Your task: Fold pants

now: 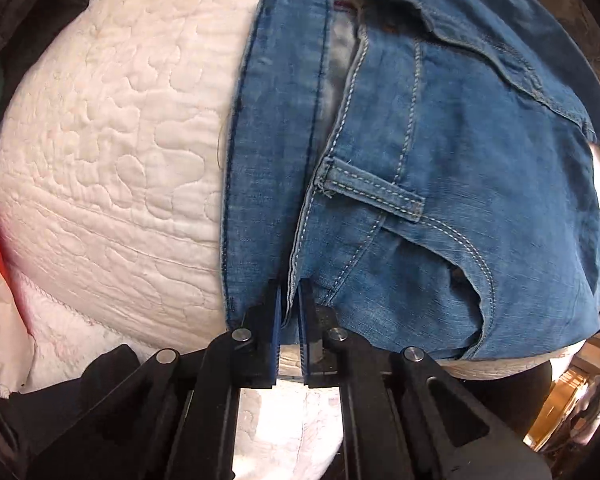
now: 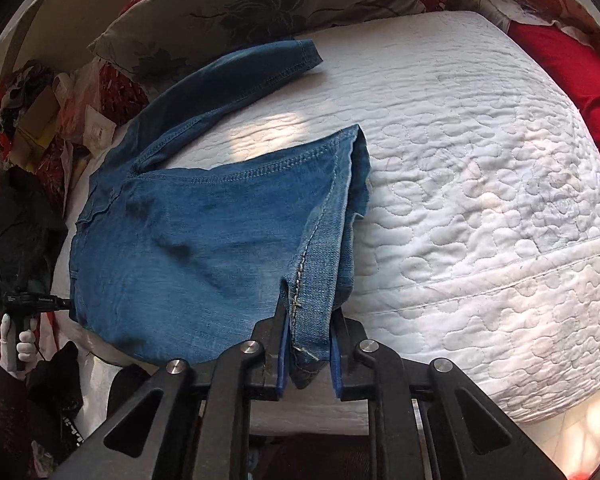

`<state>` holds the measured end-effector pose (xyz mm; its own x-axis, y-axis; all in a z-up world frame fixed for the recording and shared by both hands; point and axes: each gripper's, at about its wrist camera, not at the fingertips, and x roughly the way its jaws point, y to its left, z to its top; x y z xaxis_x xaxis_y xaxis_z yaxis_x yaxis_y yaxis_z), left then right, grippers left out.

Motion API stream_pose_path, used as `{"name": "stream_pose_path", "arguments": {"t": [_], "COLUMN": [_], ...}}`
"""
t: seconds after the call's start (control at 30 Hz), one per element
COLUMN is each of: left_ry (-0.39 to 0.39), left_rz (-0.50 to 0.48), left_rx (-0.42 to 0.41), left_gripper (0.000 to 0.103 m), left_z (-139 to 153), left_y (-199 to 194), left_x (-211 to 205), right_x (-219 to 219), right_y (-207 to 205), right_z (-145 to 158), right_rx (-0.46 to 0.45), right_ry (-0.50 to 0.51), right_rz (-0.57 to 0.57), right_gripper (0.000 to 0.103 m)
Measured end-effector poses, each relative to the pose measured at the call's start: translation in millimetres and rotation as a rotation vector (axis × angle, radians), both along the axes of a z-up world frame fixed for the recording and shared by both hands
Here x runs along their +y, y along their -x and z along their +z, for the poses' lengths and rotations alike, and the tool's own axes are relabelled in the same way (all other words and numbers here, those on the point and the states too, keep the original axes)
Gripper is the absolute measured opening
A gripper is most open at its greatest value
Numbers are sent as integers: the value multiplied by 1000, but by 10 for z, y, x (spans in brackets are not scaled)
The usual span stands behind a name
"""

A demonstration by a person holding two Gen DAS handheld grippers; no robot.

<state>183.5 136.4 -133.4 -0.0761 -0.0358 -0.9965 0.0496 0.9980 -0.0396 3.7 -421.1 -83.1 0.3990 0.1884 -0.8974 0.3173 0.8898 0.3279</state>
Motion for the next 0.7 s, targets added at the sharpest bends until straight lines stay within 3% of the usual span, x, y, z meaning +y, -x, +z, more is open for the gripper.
{"name": "stream_pose_path", "arguments": {"t": [0.07,0.13,0.23,0.33,0.37,0.5,0.6,0.67,0.7], "left_ry": [34,63,109,175,189,247,242,251,265], "left_rz": [44,59,64,96,109,116,124,151,165], "left_rx": [6,9,6,-36,-64,-133,-146,-157,-166], "left_gripper": [6,6,6,6,6,8,27,45,48], "left_z": [-3,38,78,297,383,702,858,898,888], "left_y": [-17,-24,36,-4,-38,-276,-558,-801,-855], "left_x": [82,169,396,546,588,602,541,500,405], "right_x": [-101,-197,-317,-407,-421,-356,-246,-162,-165], "right_y": [129,256,362,367,337,34,-287,-538,-661], "right_z": [-253,-300,-149,29,77,213,319,375,402], "right_rx": [83,72,27,-24,-37,-63,-102,-129,-141], "right_ry": [-18,-46,-25,-12,-12,-2,-18,-27,-30], "right_rz": [-48,-88,-151,-181,-186,-160,-127,-113,-112], "right_gripper": [23,26,30,34,38,40,40,41,42]}}
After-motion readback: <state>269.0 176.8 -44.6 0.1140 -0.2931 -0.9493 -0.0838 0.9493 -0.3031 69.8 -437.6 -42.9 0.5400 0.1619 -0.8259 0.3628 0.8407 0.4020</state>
